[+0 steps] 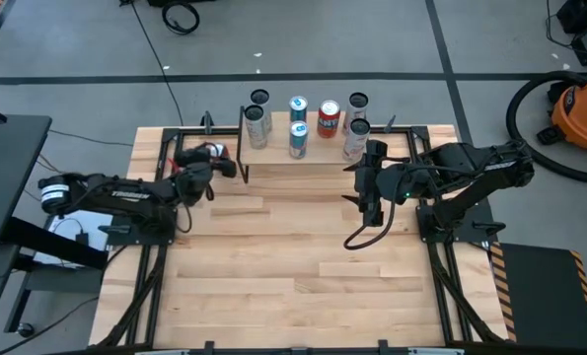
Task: Place canned beverage on shelf
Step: Put the red soda can on the shelf aligned with the other red soda can
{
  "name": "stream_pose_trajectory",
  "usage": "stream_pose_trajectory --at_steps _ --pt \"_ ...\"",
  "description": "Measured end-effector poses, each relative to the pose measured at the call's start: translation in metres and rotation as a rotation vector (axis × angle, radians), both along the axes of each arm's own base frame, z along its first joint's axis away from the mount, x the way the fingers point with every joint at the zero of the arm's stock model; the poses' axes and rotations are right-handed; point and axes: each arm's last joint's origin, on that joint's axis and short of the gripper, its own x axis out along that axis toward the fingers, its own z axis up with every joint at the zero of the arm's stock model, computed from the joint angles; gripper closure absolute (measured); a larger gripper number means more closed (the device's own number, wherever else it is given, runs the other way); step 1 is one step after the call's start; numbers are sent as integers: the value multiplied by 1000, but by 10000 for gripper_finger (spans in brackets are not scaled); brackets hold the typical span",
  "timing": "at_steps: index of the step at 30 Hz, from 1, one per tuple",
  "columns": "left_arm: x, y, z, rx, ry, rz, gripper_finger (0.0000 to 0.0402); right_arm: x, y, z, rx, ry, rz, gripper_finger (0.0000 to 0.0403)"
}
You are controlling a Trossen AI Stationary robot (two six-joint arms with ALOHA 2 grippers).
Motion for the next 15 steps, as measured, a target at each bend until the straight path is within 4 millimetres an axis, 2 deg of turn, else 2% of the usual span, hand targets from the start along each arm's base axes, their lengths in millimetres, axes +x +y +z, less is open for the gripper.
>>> stream_pose_trajectory --at_steps 15 --pt "4 12 -21 -74 24 15 88 0 0 0 -8 3 13 108"
